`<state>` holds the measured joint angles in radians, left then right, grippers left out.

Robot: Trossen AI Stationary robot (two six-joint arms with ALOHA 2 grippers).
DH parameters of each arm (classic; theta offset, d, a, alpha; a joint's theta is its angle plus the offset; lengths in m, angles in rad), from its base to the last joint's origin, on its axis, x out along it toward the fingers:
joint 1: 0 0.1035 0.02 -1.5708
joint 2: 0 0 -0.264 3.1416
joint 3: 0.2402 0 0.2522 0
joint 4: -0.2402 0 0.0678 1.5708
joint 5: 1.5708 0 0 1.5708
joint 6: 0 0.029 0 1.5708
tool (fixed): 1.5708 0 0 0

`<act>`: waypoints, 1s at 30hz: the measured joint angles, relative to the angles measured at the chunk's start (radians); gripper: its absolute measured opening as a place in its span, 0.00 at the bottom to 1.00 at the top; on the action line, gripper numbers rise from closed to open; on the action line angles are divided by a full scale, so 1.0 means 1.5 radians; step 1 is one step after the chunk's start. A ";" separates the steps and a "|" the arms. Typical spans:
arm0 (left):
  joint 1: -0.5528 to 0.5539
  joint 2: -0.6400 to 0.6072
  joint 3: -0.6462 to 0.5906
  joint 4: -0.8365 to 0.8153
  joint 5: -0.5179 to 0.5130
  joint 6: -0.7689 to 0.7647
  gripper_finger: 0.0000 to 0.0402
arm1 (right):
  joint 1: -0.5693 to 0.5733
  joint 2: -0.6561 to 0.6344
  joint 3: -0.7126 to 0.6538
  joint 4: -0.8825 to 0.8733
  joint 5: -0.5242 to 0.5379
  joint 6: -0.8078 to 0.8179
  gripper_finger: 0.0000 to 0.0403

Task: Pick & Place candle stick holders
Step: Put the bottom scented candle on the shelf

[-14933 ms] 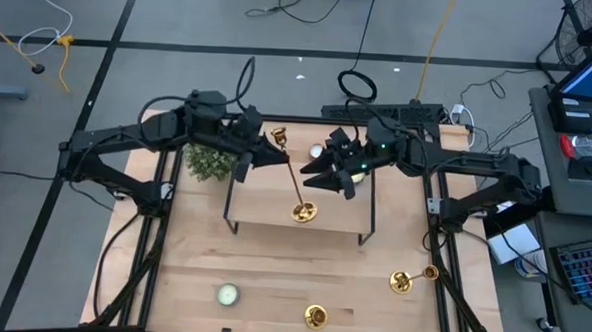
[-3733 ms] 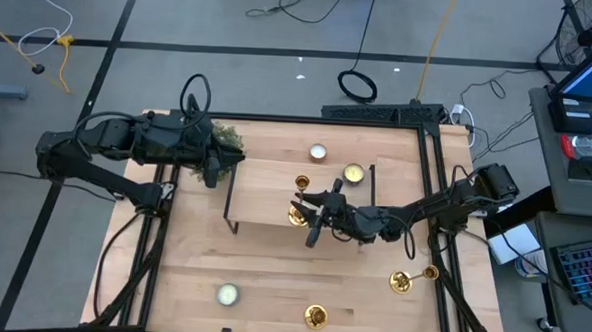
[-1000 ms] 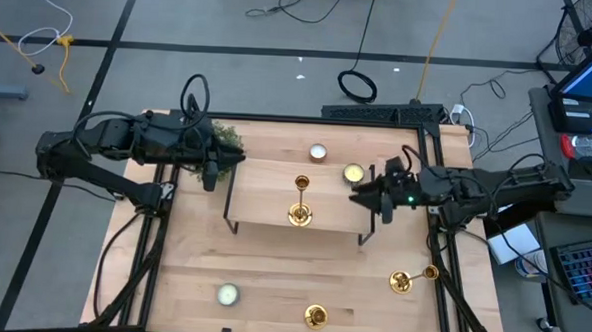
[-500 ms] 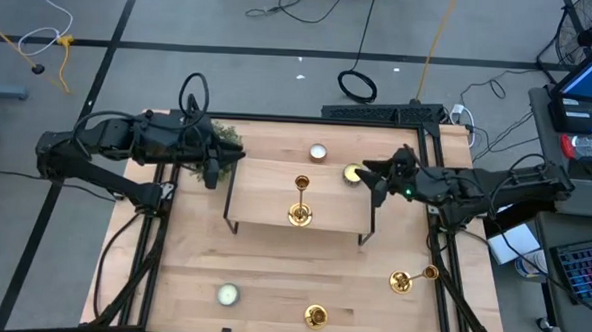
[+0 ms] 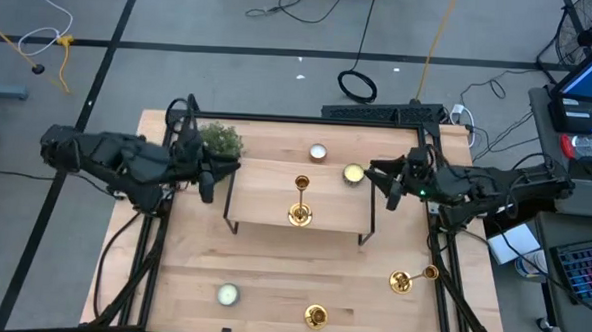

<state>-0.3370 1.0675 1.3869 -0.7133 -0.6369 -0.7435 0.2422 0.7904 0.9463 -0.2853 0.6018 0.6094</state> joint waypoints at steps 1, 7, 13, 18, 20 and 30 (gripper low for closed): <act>-0.019 0.006 0.000 0.005 -0.015 -0.017 0.24 | 0.002 -0.004 0.000 0.004 -0.003 -0.004 0.50; -0.110 0.056 0.000 0.021 -0.047 -0.119 0.24 | 0.015 -0.015 0.001 0.022 -0.028 -0.021 0.50; -0.168 0.128 0.000 0.021 0.017 -0.221 0.24 | 0.024 -0.015 0.001 0.019 -0.092 -0.031 0.50; -0.183 0.178 0.000 0.013 0.157 -0.295 0.24 | 0.024 -0.015 0.001 0.017 -0.108 -0.033 0.50; -0.187 0.194 0.000 0.003 0.200 -0.327 0.24 | 0.024 -0.015 0.001 0.017 -0.108 -0.035 0.50; -0.242 0.244 0.000 -0.119 0.320 -0.478 0.24 | 0.024 -0.015 0.001 0.014 -0.134 -0.043 0.50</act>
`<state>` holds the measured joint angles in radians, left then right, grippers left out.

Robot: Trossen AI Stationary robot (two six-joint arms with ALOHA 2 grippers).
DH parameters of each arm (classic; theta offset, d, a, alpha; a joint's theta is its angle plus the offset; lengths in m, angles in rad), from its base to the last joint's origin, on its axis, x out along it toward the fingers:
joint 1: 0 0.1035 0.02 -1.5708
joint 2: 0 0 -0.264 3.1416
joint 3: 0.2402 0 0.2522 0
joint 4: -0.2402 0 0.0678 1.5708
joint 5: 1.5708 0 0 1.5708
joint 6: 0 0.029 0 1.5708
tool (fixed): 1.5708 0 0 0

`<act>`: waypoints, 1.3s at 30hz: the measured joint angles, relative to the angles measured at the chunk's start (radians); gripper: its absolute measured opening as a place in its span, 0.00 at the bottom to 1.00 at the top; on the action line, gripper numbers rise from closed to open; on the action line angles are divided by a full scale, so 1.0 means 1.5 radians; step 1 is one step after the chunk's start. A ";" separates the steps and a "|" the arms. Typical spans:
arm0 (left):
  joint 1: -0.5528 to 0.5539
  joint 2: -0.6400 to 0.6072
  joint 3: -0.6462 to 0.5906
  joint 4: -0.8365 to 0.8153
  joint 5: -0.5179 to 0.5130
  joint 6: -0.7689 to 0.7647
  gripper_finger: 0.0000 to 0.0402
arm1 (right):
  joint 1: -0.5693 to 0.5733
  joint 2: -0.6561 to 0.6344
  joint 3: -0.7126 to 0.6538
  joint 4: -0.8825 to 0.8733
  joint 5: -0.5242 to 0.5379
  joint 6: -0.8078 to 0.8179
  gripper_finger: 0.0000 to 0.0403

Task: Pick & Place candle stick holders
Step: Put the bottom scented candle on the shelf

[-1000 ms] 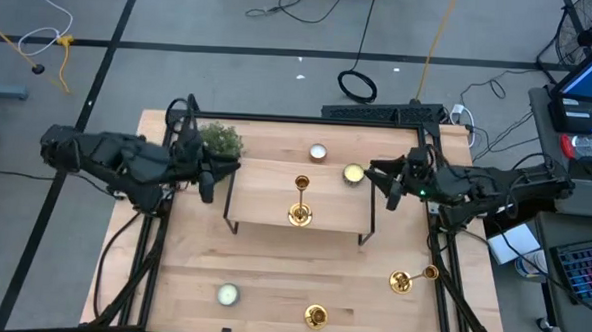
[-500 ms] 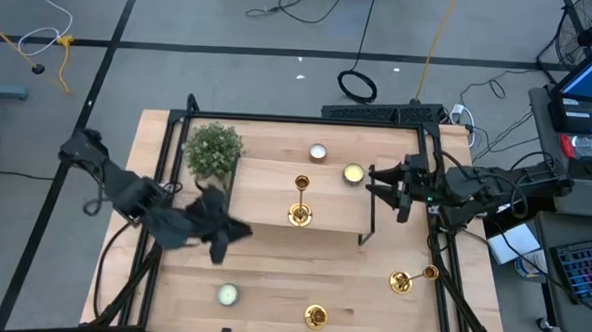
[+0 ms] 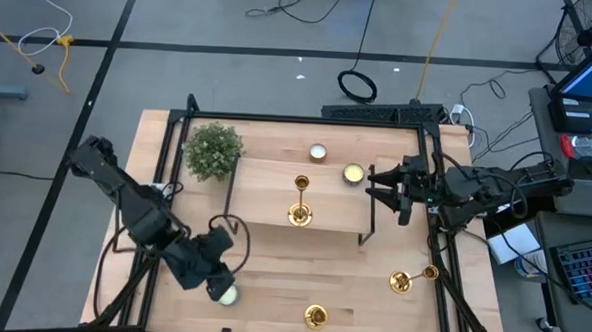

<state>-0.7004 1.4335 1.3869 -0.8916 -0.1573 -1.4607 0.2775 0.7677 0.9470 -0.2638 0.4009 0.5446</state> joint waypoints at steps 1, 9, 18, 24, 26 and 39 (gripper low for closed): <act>-0.006 0.002 0.000 -0.013 0.001 -0.013 0.24 | 0.000 0.000 0.000 0.000 -0.006 0.000 0.50; -0.053 0.034 0.000 -0.125 0.001 -0.133 0.24 | 0.000 0.000 0.000 -0.002 -0.009 0.000 0.50; -0.080 0.086 0.000 -0.228 0.036 -0.369 0.24 | 0.000 0.000 0.000 -0.002 -0.009 0.000 0.50; -0.093 0.087 0.000 -0.231 -0.071 -0.565 0.24 | 0.000 0.000 0.000 -0.002 -0.009 -0.003 0.50; -0.090 0.086 0.000 -0.226 -0.048 -0.582 0.24 | -0.001 0.000 0.000 -0.002 -0.009 -0.003 0.50; -0.079 0.084 0.000 -0.099 0.074 -0.532 0.24 | -0.001 0.000 0.000 -0.002 -0.009 -0.007 0.50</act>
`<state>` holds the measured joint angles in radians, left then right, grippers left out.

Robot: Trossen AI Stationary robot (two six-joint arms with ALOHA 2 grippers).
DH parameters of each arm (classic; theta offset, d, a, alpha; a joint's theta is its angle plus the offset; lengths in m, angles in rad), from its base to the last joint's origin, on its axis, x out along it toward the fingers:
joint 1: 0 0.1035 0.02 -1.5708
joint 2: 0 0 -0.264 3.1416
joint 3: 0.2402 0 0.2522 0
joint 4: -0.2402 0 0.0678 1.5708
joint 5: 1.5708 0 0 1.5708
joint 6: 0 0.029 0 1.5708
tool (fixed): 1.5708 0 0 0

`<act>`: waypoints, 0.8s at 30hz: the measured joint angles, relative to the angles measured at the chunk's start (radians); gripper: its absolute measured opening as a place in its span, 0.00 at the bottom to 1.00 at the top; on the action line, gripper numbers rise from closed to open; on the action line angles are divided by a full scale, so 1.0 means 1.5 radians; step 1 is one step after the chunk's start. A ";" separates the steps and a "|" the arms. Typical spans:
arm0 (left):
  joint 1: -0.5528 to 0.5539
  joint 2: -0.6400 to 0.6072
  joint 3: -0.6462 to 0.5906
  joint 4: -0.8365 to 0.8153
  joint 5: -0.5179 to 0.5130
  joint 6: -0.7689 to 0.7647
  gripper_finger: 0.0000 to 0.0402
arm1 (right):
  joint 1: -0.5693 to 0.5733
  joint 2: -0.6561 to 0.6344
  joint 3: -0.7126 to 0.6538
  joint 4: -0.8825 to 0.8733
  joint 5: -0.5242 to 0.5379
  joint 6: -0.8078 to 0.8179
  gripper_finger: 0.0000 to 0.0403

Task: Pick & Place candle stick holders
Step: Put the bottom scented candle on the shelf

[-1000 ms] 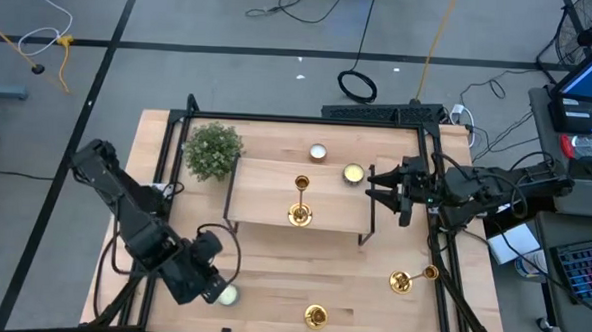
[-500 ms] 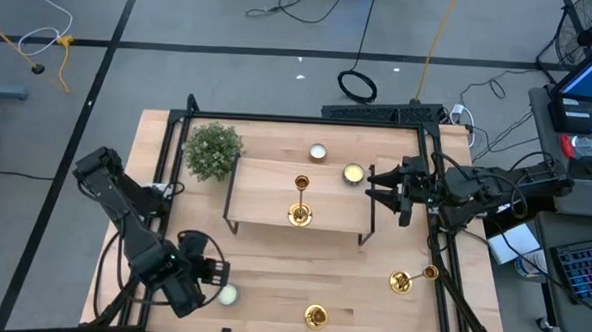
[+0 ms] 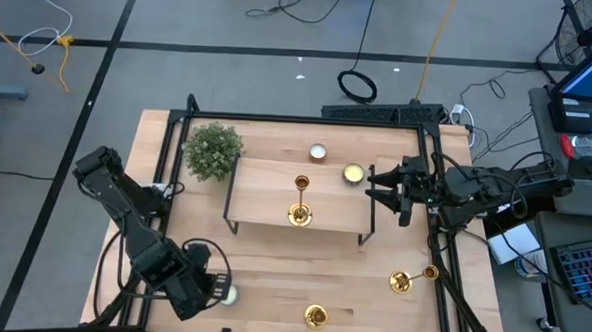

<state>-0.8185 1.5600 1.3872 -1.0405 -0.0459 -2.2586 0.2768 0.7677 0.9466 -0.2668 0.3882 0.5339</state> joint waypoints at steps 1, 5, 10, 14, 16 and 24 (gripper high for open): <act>0.000 0.000 0.000 0.005 -0.004 0.020 0.24 | 0.000 0.000 0.000 0.000 0.000 0.000 0.50; -0.001 0.000 0.000 0.016 -0.022 0.135 0.24 | 0.000 0.000 0.000 0.000 0.000 0.000 0.50; -0.004 0.000 0.000 0.042 -0.017 0.298 0.28 | 0.000 0.000 0.000 0.000 0.000 0.002 0.50; 0.008 0.004 0.000 0.029 -0.017 0.360 0.41 | 0.000 0.000 0.000 0.000 0.001 0.005 0.50; 0.013 0.005 -0.002 0.007 -0.020 0.349 0.49 | 0.000 0.000 0.000 0.000 0.001 0.012 0.50; 0.064 0.050 -0.004 -0.041 0.051 0.201 0.78 | 0.000 0.000 0.000 0.000 0.002 0.015 0.50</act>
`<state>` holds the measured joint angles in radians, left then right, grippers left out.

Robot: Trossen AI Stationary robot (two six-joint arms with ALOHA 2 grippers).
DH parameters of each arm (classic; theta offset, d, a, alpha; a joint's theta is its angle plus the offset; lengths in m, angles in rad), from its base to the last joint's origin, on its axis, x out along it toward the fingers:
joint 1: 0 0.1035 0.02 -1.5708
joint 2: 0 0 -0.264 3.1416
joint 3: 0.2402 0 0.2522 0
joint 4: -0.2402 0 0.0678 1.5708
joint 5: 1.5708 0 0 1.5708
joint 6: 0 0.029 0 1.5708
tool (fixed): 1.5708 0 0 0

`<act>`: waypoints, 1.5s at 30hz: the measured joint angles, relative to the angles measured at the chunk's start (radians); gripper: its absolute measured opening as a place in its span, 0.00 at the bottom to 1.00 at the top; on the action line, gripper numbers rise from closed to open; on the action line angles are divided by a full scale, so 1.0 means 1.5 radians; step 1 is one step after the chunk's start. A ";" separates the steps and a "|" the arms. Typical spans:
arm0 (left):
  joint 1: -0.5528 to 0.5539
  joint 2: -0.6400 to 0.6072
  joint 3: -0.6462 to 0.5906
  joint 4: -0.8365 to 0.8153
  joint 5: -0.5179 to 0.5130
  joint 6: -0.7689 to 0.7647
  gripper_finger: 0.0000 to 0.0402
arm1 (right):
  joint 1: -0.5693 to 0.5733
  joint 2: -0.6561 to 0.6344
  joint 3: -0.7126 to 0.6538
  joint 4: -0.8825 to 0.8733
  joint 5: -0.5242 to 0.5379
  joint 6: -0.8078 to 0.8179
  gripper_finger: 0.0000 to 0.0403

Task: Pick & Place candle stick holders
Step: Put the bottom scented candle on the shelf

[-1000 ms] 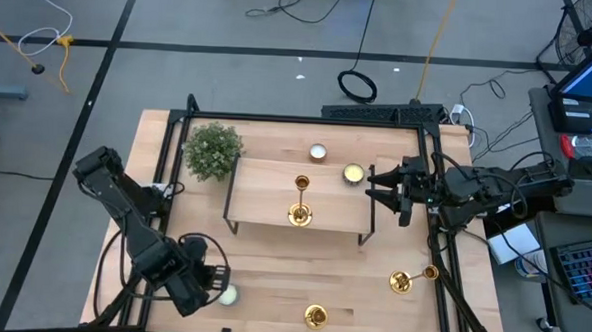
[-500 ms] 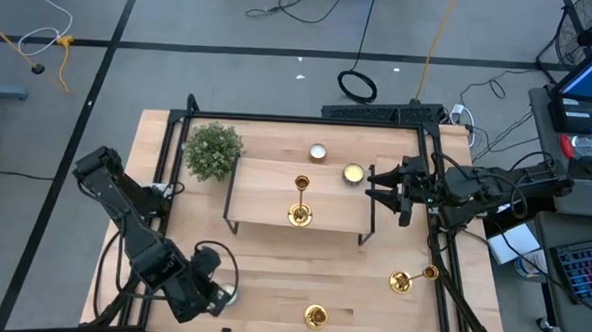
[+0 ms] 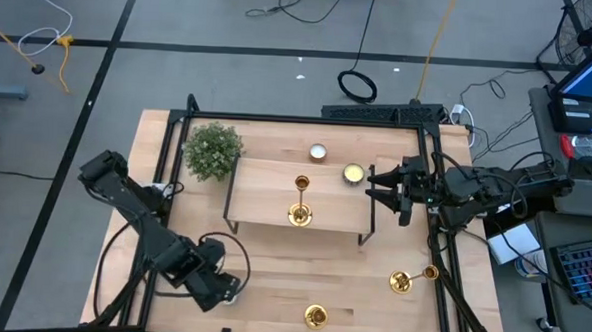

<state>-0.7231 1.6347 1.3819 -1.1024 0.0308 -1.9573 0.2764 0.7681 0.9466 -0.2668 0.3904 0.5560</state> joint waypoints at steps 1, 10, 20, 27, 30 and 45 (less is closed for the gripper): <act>0.005 0.012 0.000 0.003 0.013 -0.005 0.82 | 0.000 0.000 0.000 0.000 0.000 0.000 0.50; 0.035 0.123 0.000 0.145 0.090 0.019 0.97 | 0.000 0.000 0.000 0.001 0.000 0.000 0.50; 0.015 0.137 0.000 0.105 0.062 -0.039 0.97 | 0.000 0.000 0.000 0.002 -0.002 0.005 0.50; 0.014 0.137 0.000 0.102 0.023 -0.041 0.99 | 0.000 0.000 0.000 0.002 -0.002 0.003 0.50; 0.016 0.137 0.000 0.090 0.013 -0.038 0.99 | 0.000 0.000 0.000 0.002 -0.002 0.003 0.50; 0.018 0.137 -0.056 0.144 0.036 -0.049 0.99 | 0.000 0.000 0.000 0.002 -0.002 0.002 0.50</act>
<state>-0.6956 1.8400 1.2984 -0.8858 0.0844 -2.0309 0.2764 0.7681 0.9466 -0.2642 0.3878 0.5583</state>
